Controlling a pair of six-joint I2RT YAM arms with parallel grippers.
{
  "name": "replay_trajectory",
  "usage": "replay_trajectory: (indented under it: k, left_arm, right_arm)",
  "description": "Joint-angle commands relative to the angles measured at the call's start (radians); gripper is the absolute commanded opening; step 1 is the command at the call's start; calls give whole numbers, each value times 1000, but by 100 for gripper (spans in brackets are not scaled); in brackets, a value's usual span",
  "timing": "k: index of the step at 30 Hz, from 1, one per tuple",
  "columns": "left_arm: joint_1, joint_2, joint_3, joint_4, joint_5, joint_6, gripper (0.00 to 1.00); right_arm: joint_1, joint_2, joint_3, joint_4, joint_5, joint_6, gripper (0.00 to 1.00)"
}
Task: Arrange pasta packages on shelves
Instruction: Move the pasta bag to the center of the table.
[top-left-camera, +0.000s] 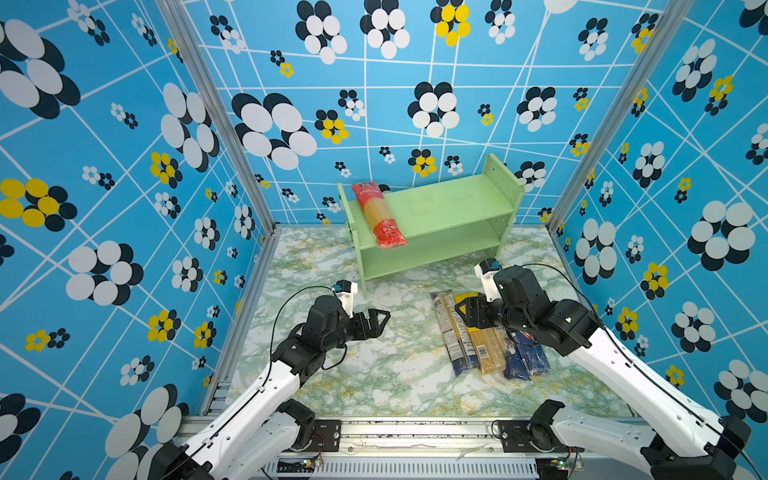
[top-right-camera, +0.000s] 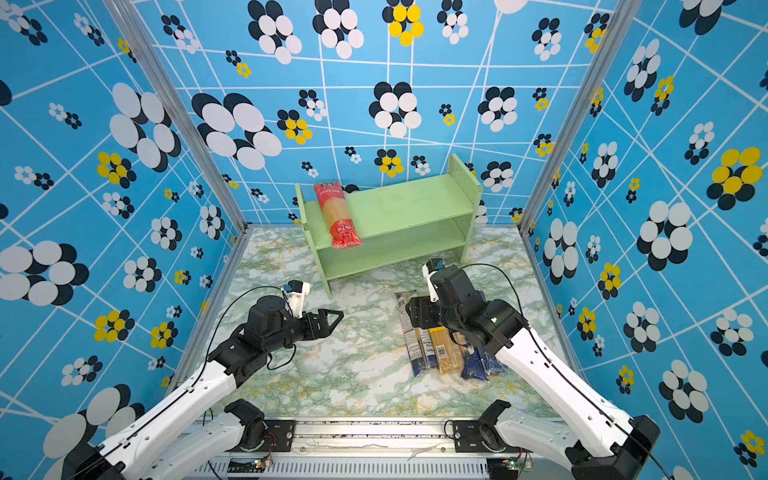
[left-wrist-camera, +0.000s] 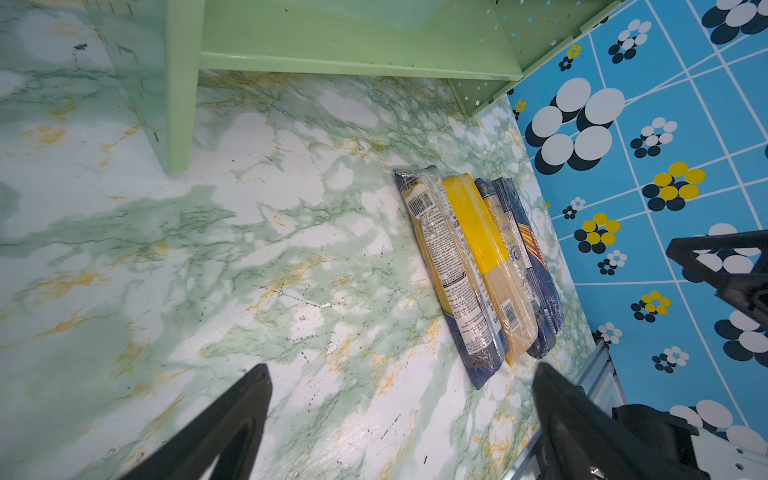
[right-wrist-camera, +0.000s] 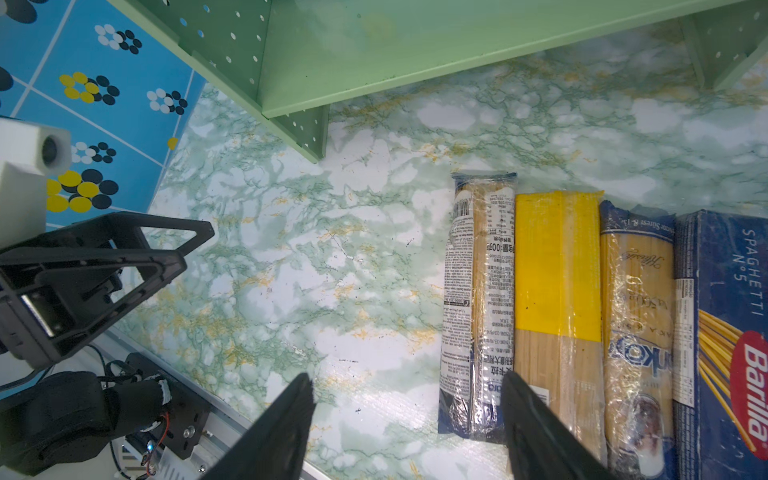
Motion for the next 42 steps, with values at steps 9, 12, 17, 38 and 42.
replay_trajectory:
  k: [9, 12, 17, 38, 42]
  left_arm:
    - [-83, -19, -2, 14, -76, -26, 99]
    - [-101, -20, 0, 14, -95, -29, 99]
    - [-141, -44, 4, 2, -155, -41, 99]
    - [-197, 6, 17, -24, -236, -64, 99]
    - [-199, -1, 8, -21, -256, -79, 99]
  right_arm:
    - [11, -106, -171, 50, 0, 89, 73]
    - [20, -125, -248, 99, 11, 125, 73]
    - [23, -156, -365, 186, 8, 185, 74]
    - [32, -110, -534, 311, 5, 209, 74]
    - [32, -75, -537, 329, 8, 197, 75]
